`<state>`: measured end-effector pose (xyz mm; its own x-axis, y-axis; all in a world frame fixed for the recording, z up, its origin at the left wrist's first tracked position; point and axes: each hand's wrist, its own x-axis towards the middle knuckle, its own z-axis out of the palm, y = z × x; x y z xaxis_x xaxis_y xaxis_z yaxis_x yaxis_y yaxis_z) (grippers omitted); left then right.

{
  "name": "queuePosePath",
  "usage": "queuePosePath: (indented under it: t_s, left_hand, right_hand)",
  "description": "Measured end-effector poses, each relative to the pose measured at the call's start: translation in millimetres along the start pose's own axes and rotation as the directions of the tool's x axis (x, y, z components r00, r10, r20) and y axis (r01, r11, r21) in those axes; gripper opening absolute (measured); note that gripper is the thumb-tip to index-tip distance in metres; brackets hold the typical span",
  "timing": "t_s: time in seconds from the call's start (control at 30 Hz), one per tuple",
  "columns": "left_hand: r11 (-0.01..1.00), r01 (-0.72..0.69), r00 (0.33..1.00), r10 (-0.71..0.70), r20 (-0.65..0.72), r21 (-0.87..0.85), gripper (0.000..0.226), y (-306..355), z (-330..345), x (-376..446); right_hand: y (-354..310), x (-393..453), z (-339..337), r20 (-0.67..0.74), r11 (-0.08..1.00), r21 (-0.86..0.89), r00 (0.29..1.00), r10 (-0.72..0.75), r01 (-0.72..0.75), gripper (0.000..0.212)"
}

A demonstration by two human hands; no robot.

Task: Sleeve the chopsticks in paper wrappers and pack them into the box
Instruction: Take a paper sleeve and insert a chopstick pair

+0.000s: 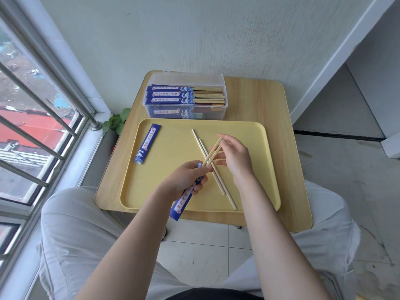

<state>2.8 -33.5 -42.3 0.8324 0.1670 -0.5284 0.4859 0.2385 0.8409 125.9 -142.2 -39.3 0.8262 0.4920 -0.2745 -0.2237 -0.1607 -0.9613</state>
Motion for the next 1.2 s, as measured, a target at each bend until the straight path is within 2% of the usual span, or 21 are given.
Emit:
queuePosePath:
  t_s: [0.2,0.27,0.33,0.43,0.5,0.57,0.67,0.73,0.8,0.9,0.97,1.0,1.07,1.13,1.2]
  left_hand:
    - [0.996,-0.021,0.996,0.014,-0.088,-0.084,0.011,-4,-3,2]
    - [0.991,-0.026,0.989,0.007,-0.145,-0.133,0.009,-5,-4,4]
    - [0.988,-0.020,0.987,-0.005,-0.164,-0.152,0.007,-5,-5,4]
    - [0.997,0.026,0.996,-0.032,-0.079,-0.072,0.008,0,-5,0]
    - [0.997,0.068,0.996,-0.066,-0.055,0.031,0.010,7,-6,-2]
    - [0.985,0.092,0.990,-0.075,-0.121,0.145,0.016,17,-6,-1]
    - [0.976,0.017,0.960,0.044,-0.275,0.216,0.017,41,-10,5]
    - [0.972,-0.091,0.915,0.167,-0.368,0.215,0.022,58,-16,12]
    - [0.918,-0.158,0.827,0.325,-0.459,0.364,0.033,79,-25,22]
    - [0.689,-0.101,0.621,0.607,-0.496,0.718,0.045,102,-41,37]
    - [0.568,-0.035,0.562,0.692,-0.454,0.823,0.050,113,-51,49]
    - [0.521,0.005,0.573,0.698,-0.430,0.853,0.053,115,-56,56]
    - [0.459,0.101,0.647,0.644,-0.409,0.883,0.061,117,-65,69]
    - [0.405,0.182,0.718,0.568,-0.402,0.896,0.067,117,-73,80]
    - [0.373,0.223,0.752,0.522,-0.402,0.901,0.070,113,-79,89]
  right_hand:
    - [-2,0,0,-0.012,0.999,0.005,0.999,0.034,-0.034,0.026]
    - [2,1,-1,-0.022,0.990,-0.128,0.999,0.048,-0.050,0.023]
    - [5,1,-2,0.032,0.958,-0.275,0.995,0.091,-0.079,0.020]
    - [7,-2,4,0.166,0.968,-0.227,0.975,0.147,-0.108,0.023]
    - [5,0,10,0.184,0.978,-0.182,0.974,0.134,-0.100,0.024]
    - [-1,5,15,0.175,0.981,-0.172,0.977,0.122,-0.092,0.024]
    - [-16,17,21,0.133,0.989,-0.072,0.982,0.134,-0.125,0.017]
    - [-27,28,24,0.063,0.990,0.043,0.989,0.134,-0.137,0.009]
    - [-41,45,26,-0.013,0.979,0.169,0.993,0.120,-0.116,0.004]
    - [-64,72,29,-0.134,0.932,0.360,0.987,0.093,-0.039,0.002]
    - [-79,89,33,-0.204,0.878,0.478,0.972,0.120,-0.008,0.004]
    - [-85,97,37,-0.219,0.852,0.523,0.966,0.138,-0.003,0.006]
    - [-92,113,48,-0.211,0.822,0.569,0.963,0.165,-0.016,0.006]
    - [-93,125,61,-0.180,0.825,0.563,0.968,0.174,-0.044,0.007]
    - [-90,132,71,-0.145,0.834,0.548,0.974,0.175,-0.068,0.012]
